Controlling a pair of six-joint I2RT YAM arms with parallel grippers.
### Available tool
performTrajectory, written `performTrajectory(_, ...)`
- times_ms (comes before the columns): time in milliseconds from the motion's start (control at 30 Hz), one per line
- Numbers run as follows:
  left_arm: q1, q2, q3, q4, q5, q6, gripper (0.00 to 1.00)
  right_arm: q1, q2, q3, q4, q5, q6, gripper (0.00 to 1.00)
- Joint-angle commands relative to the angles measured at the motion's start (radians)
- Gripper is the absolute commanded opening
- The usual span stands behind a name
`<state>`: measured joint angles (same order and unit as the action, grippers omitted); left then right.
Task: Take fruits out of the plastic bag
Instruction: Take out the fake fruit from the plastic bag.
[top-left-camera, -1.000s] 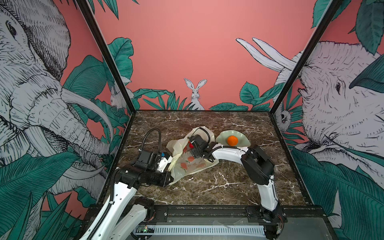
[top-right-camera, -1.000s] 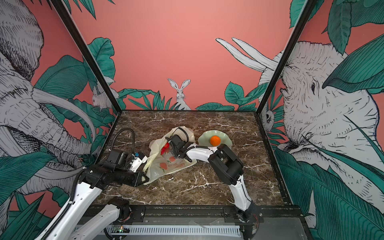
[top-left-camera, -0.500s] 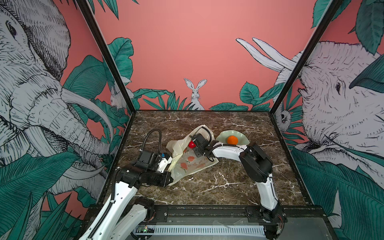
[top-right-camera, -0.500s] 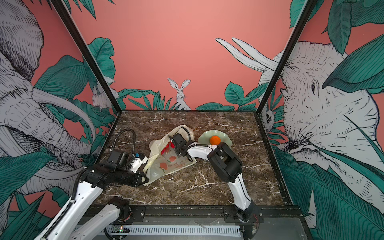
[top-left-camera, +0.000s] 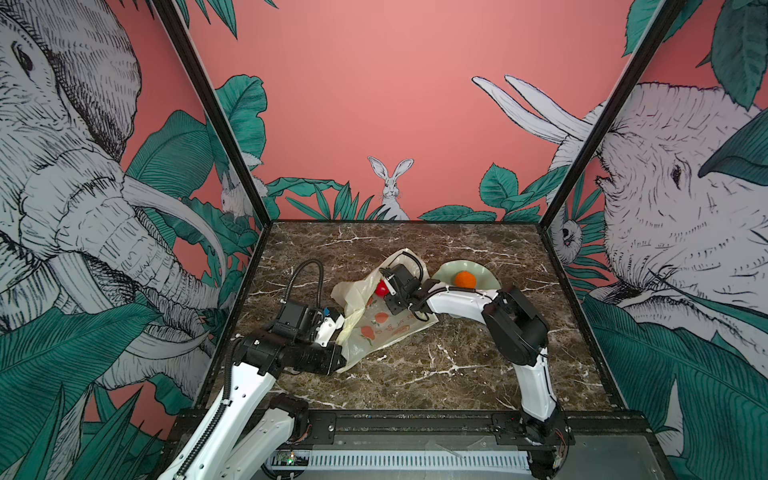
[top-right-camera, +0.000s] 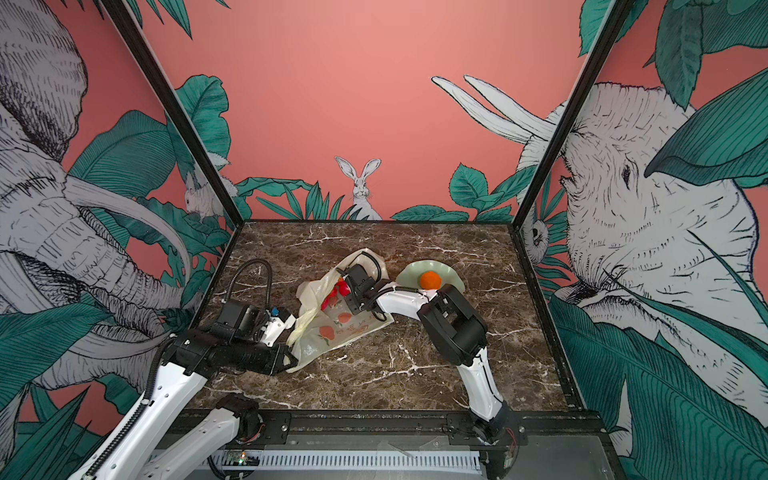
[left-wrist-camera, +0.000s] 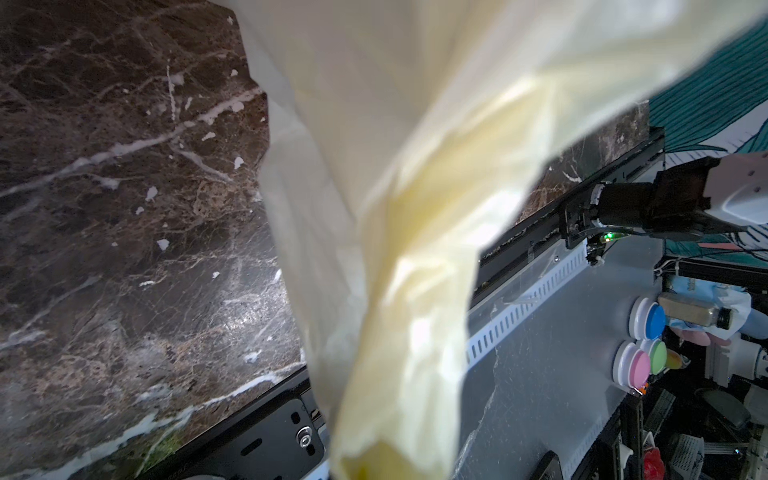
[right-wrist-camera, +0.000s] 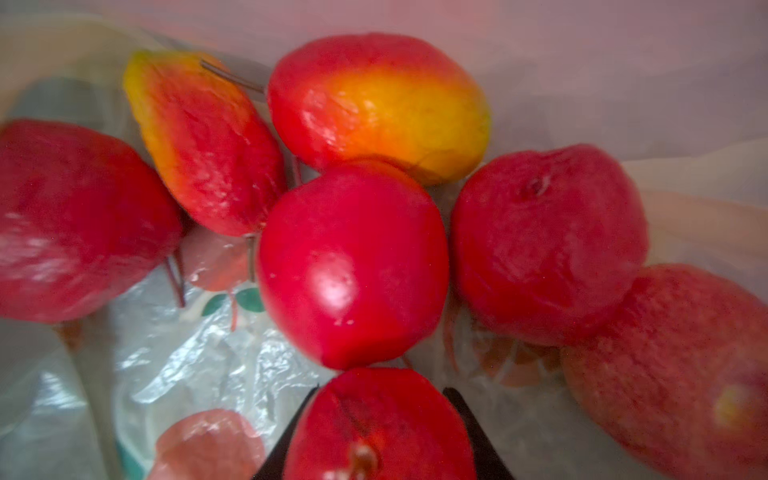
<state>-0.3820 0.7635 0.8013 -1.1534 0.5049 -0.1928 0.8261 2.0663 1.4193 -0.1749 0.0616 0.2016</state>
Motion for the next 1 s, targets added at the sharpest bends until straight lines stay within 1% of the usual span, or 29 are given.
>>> performTrajectory(0,-0.006,0.014,-0.014,-0.025,-0.012,-0.010,0.00,-0.007,-0.082,-0.017,0.073,-0.119,-0.001,0.11)
performTrajectory(233,-0.006,0.019,-0.014,-0.024,-0.011,-0.011,0.00,-0.007,-0.115,-0.021,0.138,-0.319,0.009,0.10)
performTrajectory(433,-0.005,0.030,-0.014,-0.025,-0.017,-0.013,0.00,-0.005,-0.142,-0.079,0.317,-0.515,0.051,0.10)
performTrajectory(500,-0.006,0.034,-0.012,-0.024,-0.019,-0.013,0.00,-0.004,-0.155,-0.100,0.368,-0.564,0.053,0.12)
performTrajectory(600,-0.007,0.049,-0.009,-0.026,-0.027,-0.016,0.00,0.001,-0.183,-0.175,0.451,-0.623,0.041,0.12)
performTrajectory(700,-0.005,0.077,-0.004,-0.026,-0.038,-0.017,0.00,0.007,-0.213,-0.221,0.497,-0.676,0.019,0.13)
performTrajectory(867,-0.006,0.131,0.002,-0.008,-0.026,-0.020,0.00,0.026,-0.266,-0.276,0.497,-0.739,-0.067,0.16)
performTrajectory(967,-0.005,0.140,0.004,0.003,-0.013,-0.022,0.00,0.038,-0.292,-0.303,0.466,-0.747,-0.128,0.16)
